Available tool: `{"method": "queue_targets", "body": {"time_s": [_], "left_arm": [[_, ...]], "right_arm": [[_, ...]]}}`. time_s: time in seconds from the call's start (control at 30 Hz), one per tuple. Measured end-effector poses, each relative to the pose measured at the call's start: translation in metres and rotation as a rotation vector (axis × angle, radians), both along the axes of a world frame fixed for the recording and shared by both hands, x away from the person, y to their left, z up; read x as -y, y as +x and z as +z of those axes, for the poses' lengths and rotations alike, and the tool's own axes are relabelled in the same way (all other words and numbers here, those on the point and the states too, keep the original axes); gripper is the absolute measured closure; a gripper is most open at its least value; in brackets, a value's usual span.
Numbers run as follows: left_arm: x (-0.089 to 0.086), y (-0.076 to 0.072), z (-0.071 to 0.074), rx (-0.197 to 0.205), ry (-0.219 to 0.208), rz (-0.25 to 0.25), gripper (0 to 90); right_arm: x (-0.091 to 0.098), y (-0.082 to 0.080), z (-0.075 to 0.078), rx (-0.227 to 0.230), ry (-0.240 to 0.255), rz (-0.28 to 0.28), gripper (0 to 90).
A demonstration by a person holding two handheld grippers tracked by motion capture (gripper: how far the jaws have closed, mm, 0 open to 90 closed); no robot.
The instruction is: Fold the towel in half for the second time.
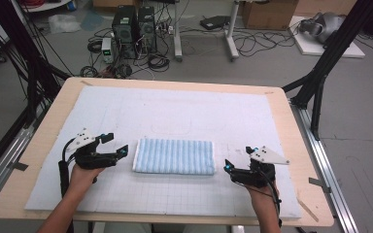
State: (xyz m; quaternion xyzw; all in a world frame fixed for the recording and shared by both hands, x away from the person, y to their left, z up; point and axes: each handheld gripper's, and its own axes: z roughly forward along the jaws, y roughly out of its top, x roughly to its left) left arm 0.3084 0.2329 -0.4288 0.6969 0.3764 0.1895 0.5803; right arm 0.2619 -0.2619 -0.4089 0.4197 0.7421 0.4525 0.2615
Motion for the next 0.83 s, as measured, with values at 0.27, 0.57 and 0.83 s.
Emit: {"method": "queue_targets", "body": {"time_s": [0.27, 0.57, 0.83], "left_arm": [[-0.0038, -0.0012, 0.0022, 0.008, 0.0, 0.001, 17.0], [0.0017, -0.0017, 0.0011, 0.008, 0.02, -0.015, 18.5], [0.0037, 0.0008, -0.0017, -0.005, 0.019, -0.018, 18.5]], "right_arm": [[-0.0006, 0.0019, -0.0008, 0.007, 0.017, -0.006, 12.1], [-0.0018, 0.0011, -0.0019, 0.015, 0.033, -0.003, 12.1], [-0.0018, 0.001, -0.0047, 0.013, 0.021, -0.003, 12.1]]}}
